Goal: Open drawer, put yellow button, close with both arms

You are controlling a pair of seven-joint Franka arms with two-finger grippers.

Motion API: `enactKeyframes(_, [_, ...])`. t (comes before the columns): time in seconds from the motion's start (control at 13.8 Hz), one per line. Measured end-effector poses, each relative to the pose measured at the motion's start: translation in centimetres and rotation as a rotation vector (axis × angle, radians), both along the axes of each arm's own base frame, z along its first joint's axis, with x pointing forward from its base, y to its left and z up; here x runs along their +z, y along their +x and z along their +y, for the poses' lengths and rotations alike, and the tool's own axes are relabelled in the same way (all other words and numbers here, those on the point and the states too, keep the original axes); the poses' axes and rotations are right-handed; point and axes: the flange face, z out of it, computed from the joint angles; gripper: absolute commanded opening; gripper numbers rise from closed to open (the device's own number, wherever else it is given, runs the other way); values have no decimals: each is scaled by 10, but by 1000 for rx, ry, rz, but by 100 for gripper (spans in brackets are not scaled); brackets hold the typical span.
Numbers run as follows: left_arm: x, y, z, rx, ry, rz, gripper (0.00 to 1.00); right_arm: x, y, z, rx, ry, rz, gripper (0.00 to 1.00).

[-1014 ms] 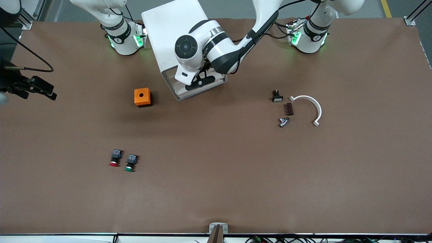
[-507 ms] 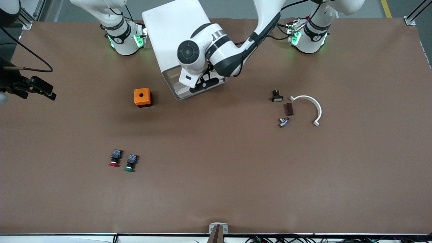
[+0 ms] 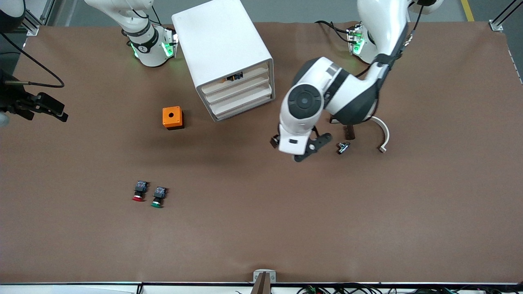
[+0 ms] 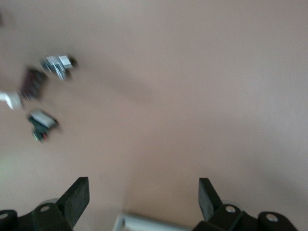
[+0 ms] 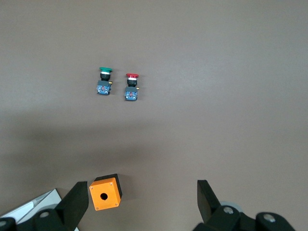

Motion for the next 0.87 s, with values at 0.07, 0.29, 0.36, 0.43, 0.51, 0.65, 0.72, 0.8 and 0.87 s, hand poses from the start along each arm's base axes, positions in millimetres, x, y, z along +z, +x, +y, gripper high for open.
enactKeyframes(0.07, [4, 10, 15, 8, 31, -30, 100, 0, 0, 0, 0, 0, -3, 100])
enactKeyframes(0.29, [20, 38, 61, -8, 80, -91, 100, 0, 0, 1, 1, 0, -4, 100])
enactKeyframes(0.36, [31, 47, 81, -27, 74, -104, 100, 0, 0, 1, 1, 0, -4, 100])
enactKeyframes(0.43, [44, 57, 103, -42, 65, -117, 100, 0, 1, 1, 1, 0, -5, 100])
enactKeyframes(0.51, [58, 65, 125, -58, 56, -130, 100, 0, 1, 1, 1, 0, -5, 100])
enactKeyframes(0.65, [84, 71, 162, -116, 48, -137, 100, 1, 1, 1, 2, 0, -7, 100])
enactKeyframes(0.72, [95, 71, 177, -148, 48, -135, 100, 1, 1, 1, 3, -1, -8, 100])
enactKeyframes(0.8, [107, 71, 190, -176, 47, -134, 100, 1, 1, 1, 4, -1, -8, 100])
enactKeyframes(0.87, [118, 70, 205, -203, 46, -130, 100, 1, 1, 1, 4, -1, -8, 100])
